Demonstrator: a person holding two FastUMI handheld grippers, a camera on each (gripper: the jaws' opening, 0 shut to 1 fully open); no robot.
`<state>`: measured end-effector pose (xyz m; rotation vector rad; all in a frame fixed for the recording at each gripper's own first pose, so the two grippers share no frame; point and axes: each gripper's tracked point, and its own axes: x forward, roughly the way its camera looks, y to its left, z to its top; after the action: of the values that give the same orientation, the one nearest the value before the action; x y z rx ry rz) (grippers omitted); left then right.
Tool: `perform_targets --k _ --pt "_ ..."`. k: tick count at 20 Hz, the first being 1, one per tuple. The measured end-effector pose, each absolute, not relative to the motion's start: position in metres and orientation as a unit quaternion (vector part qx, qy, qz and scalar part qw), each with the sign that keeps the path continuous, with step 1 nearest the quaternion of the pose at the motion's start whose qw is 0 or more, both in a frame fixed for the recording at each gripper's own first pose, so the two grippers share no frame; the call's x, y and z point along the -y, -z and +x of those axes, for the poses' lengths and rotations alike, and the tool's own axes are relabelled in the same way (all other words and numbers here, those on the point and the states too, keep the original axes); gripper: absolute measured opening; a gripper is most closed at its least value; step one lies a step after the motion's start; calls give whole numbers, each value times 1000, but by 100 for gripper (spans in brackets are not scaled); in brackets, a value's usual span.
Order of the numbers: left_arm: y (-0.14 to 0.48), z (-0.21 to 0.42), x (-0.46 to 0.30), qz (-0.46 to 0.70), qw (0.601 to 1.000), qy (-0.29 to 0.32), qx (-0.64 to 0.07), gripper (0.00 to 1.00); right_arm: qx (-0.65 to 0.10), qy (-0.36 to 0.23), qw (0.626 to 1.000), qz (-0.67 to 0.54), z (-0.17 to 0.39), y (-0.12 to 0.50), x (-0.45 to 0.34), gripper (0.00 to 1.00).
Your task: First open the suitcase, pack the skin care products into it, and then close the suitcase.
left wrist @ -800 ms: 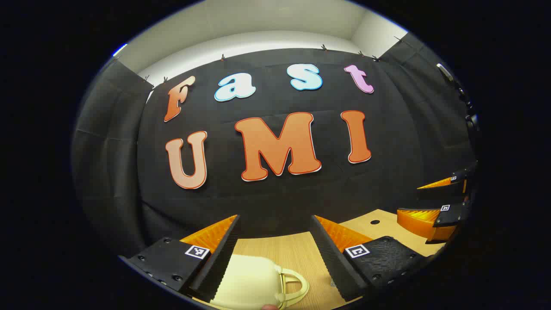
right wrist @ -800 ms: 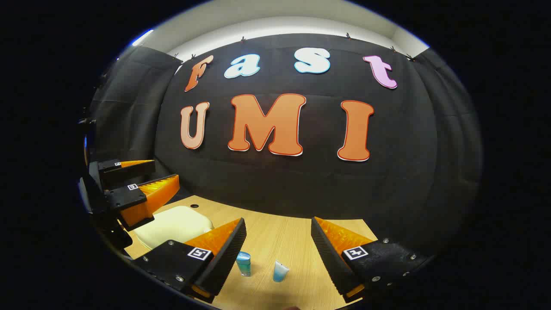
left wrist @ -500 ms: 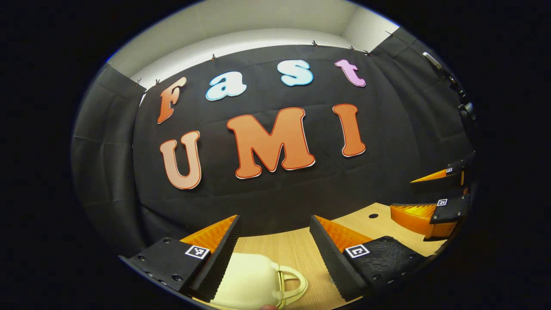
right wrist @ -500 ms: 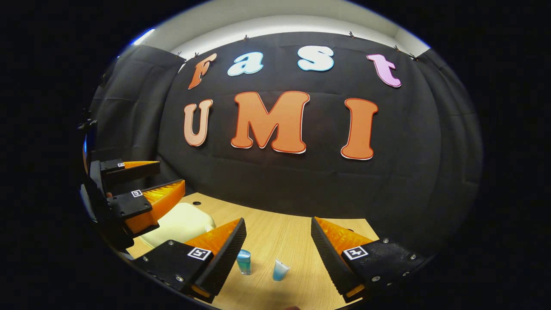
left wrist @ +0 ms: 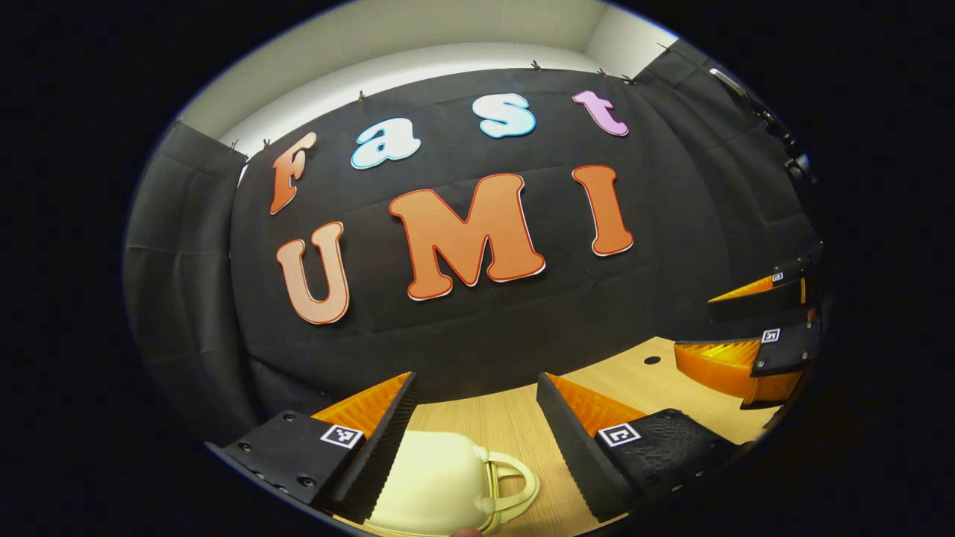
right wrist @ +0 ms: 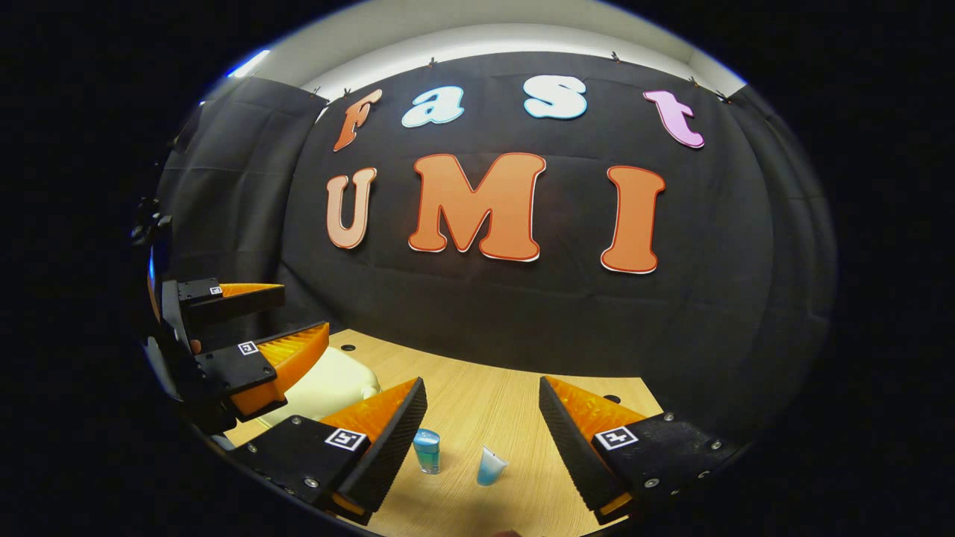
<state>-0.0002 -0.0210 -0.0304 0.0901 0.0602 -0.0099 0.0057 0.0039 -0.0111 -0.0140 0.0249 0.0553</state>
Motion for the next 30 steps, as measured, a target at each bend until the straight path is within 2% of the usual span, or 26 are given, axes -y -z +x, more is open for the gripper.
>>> perform_targets --k 12,22,24,28,30 --pt "118 4 42 163 979 51 -111 98 -9 -2 1000 -23 4 10 33 95" --pt "230 1 55 317 918 111 -210 95 -22 18 999 -24 2 23 64 95" --pt "248 0 53 339 904 120 -232 88 -25 18 999 -25 3 26 66 96" --pt "269 -3 45 394 875 120 -256 87 -26 13 999 -28 4 30 68 96" --pt "279 -3 47 427 856 129 -260 73 -27 10 999 -28 5 32 70 96"
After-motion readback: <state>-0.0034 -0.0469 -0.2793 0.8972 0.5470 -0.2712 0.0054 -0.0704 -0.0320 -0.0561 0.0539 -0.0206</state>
